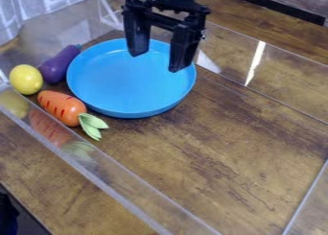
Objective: Move the carrot to the left side
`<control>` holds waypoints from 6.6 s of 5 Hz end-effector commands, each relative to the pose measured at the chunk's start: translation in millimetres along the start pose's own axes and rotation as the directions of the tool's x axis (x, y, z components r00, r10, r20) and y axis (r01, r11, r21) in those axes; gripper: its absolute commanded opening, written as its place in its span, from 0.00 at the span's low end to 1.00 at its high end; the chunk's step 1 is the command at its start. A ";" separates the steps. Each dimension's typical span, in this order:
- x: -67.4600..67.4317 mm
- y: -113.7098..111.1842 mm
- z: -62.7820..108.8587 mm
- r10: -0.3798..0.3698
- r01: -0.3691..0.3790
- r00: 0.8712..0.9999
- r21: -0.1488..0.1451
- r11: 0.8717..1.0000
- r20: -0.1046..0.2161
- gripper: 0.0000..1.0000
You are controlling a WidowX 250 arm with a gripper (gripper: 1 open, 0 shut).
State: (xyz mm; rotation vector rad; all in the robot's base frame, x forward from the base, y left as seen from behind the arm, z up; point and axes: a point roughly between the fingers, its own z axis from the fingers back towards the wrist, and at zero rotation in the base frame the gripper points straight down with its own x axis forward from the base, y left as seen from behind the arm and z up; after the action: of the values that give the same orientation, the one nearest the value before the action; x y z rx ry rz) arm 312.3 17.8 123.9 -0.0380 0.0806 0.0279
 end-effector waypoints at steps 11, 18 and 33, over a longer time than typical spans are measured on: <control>-10.1 24.0 -17.0 0.272 -0.272 0.962 -0.033 0.962 0.009 1.00; -42.8 137.8 -48.8 0.840 -0.822 0.543 -0.206 0.531 -0.001 1.00; -27.3 178.7 -99.3 0.969 -0.941 0.243 -0.254 0.224 -0.049 1.00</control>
State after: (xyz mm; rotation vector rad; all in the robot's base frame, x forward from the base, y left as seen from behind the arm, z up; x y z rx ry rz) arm 271.8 188.3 18.8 -0.2330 -0.0214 1.3583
